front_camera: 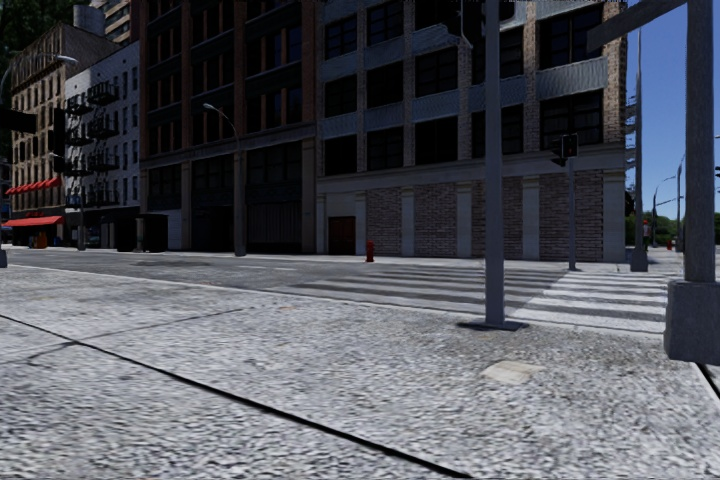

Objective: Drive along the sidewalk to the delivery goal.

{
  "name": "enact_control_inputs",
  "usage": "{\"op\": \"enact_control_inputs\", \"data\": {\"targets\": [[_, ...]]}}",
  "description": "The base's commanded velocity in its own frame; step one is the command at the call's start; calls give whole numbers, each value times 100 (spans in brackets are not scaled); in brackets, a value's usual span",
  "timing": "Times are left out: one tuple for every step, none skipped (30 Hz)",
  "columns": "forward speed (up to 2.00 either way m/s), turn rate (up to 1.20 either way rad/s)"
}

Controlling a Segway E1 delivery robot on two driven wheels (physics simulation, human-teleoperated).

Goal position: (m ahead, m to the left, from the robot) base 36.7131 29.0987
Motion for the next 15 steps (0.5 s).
{"op": "enact_control_inputs", "data": {"targets": [[200, 36], [200, 31], [200, 14], [200, 14], [200, 7], [200, 3], [200, 0], [200, 0], [200, 0], [200, 0], [200, 0], [200, 0], [200, 0], [200, 0], [200, 0]]}}
